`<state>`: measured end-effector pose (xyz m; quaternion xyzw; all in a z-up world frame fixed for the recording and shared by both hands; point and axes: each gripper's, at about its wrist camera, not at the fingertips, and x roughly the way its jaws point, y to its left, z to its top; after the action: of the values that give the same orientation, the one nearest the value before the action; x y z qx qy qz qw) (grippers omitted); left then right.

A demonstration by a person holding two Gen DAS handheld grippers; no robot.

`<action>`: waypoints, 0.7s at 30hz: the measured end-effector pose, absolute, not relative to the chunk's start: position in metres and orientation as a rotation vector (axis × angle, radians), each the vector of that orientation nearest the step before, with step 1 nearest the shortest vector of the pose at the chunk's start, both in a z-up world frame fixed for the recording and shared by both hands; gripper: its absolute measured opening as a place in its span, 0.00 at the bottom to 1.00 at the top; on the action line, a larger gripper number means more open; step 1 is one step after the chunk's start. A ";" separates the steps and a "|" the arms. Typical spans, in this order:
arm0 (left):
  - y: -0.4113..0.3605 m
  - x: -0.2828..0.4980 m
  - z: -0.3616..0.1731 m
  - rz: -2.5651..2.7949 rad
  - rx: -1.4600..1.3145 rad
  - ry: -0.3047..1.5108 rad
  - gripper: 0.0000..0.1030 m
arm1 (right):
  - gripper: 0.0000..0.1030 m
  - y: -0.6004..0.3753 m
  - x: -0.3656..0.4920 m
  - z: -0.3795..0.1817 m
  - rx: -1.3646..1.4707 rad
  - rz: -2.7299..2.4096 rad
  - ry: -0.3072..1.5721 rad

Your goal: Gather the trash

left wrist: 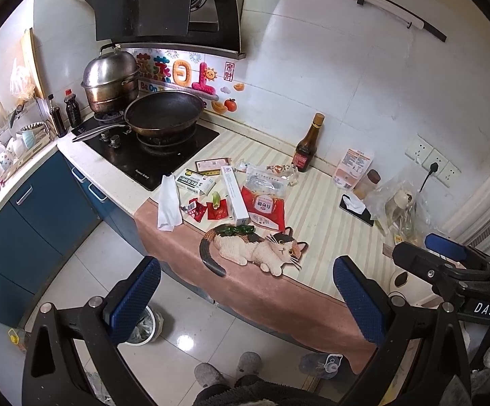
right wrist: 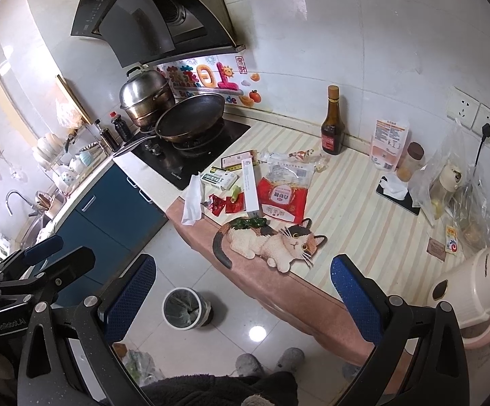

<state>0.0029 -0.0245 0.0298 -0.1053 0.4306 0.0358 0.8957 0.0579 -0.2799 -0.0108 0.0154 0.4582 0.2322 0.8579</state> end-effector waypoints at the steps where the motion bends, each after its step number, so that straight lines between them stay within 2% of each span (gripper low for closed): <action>1: -0.024 0.002 0.029 0.075 -0.219 0.892 1.00 | 1.00 -0.284 0.058 -0.016 0.032 0.491 0.962; 21: -0.023 0.002 0.034 0.064 -0.213 0.879 1.00 | 1.00 -0.279 0.059 -0.024 0.039 0.505 0.957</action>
<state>0.0022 -0.0232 0.0339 -0.1027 0.4245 0.0311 0.8991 0.0588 -0.2790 -0.0241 0.0186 0.4553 0.2403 0.8571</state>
